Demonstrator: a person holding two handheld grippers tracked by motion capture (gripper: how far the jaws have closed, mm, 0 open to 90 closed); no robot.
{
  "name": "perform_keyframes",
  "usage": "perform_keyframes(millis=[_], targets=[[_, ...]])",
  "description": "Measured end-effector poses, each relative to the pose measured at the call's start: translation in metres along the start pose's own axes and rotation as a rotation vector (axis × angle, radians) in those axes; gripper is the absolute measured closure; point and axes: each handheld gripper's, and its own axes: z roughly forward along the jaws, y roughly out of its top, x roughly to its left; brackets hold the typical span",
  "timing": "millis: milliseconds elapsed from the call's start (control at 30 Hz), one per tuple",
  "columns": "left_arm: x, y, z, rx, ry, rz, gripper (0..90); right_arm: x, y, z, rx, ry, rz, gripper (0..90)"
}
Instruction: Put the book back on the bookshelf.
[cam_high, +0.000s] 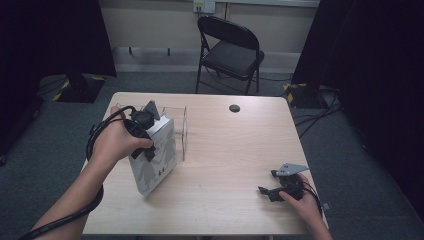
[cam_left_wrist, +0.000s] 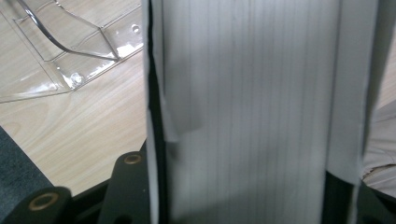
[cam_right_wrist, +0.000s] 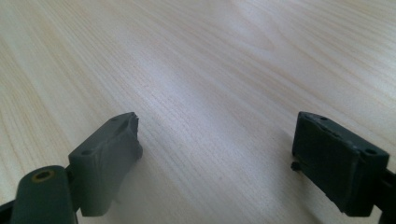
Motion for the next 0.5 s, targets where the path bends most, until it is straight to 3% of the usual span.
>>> perform_keyframes(millis=[33, 100, 133, 500], targets=[[-0.001, 0.001, 0.0, -0.005, 0.005, -0.019, 52.7, 0.0, 0.0, 0.0, 0.0, 0.0, 0.0, 13.6], [0.002, 0.003, -0.001, -0.004, 0.008, -0.004, 52.7, 0.0, 0.0, 0.0, 0.0, 0.001, 0.0, 13.6], [0.001, 0.004, -0.001, -0.011, 0.009, -0.024, 52.7, 0.0, 0.0, 0.0, -0.001, -0.001, 0.0, 13.6], [0.003, 0.013, 0.0, -0.013, 0.012, -0.041, 52.8, 0.0, 0.0, 0.0, -0.002, 0.003, 0.001, 13.6]])
